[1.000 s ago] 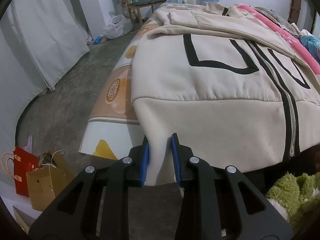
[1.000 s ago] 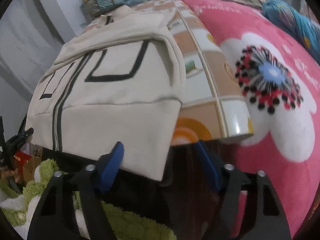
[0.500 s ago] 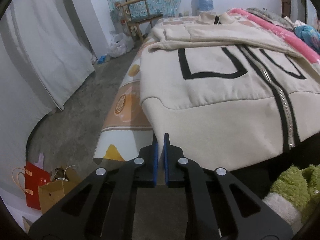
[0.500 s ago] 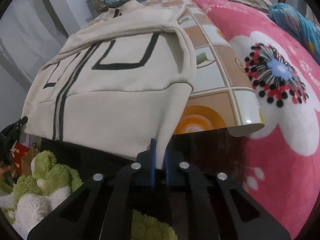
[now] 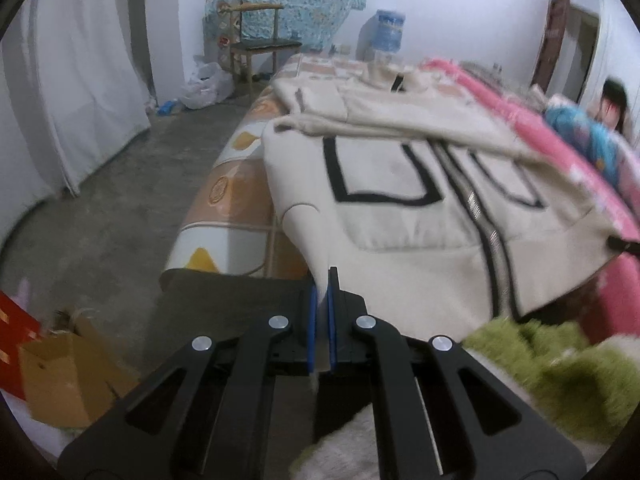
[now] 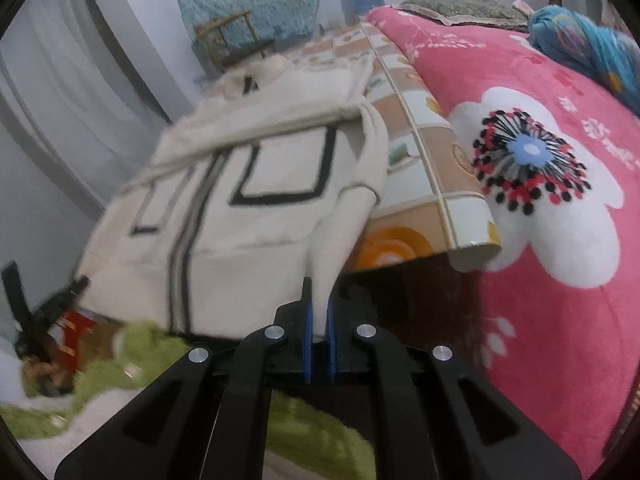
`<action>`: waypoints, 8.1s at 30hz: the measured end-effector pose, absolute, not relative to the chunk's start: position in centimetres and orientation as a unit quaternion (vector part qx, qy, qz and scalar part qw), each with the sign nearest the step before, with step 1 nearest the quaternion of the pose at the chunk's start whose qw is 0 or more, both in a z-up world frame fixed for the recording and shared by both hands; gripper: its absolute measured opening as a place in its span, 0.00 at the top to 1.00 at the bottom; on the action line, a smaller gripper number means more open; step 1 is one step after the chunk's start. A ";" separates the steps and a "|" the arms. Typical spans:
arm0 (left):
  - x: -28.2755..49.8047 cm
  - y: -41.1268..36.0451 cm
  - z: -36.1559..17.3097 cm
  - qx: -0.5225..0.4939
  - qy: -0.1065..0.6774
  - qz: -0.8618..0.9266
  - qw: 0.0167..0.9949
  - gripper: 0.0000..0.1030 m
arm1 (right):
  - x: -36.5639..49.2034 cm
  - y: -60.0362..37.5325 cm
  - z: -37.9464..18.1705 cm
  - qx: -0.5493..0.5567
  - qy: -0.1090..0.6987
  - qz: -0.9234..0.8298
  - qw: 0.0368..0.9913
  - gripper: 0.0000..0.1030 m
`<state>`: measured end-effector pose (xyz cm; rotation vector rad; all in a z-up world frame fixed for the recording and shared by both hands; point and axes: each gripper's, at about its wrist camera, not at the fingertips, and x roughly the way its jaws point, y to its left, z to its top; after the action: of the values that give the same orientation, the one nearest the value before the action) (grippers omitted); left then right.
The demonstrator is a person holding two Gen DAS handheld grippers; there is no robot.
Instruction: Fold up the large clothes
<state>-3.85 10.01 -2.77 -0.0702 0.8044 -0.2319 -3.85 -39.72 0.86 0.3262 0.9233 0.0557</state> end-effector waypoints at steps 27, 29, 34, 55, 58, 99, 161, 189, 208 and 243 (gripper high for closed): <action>11.8 17.4 -3.3 -0.297 0.371 -0.075 0.877 0.69 | 13.8 -47.3 -1.5 0.334 0.362 0.011 0.870 0.57; 10.7 16.4 -2.3 -0.263 0.356 -0.089 0.892 0.68 | 12.5 -47.4 -0.6 0.317 0.340 0.003 0.885 0.56; 10.5 9.9 -1.6 -0.189 0.381 -0.174 0.888 0.65 | 11.4 -43.0 1.4 0.206 0.368 0.044 0.906 0.53; 10.2 -5.6 -2.8 0.045 0.350 -0.218 0.910 0.95 | 14.7 -35.5 0.0 0.030 0.433 0.026 0.900 0.97; 9.6 -5.8 -0.3 0.069 0.297 -0.204 0.930 0.95 | 13.8 -35.7 3.1 0.036 0.382 0.016 0.923 0.97; 12.5 -2.9 -4.8 0.054 0.339 -0.134 0.930 0.84 | 17.5 -35.4 -3.5 0.002 0.434 0.002 0.901 0.96; 9.2 -4.5 -4.3 -0.006 0.379 -0.215 0.900 0.39 | 12.0 -29.6 -1.6 -0.038 0.434 0.070 0.897 0.46; 12.5 -6.9 -6.2 0.017 0.458 -0.117 0.881 0.08 | 15.1 -32.4 -3.8 -0.009 0.460 -0.002 0.888 0.19; 12.5 -6.9 -6.2 0.017 0.459 -0.117 0.881 0.08 | 15.4 -32.5 -4.0 -0.009 0.464 -0.003 0.886 0.15; 12.4 -6.6 -6.0 0.017 0.461 -0.118 0.879 0.08 | 15.6 -32.3 -4.1 -0.010 0.469 -0.003 0.883 0.12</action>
<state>12.40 -6.62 -6.03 0.0349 0.9602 -0.2466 15.57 -32.32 -4.06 -0.0211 0.9754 -0.0067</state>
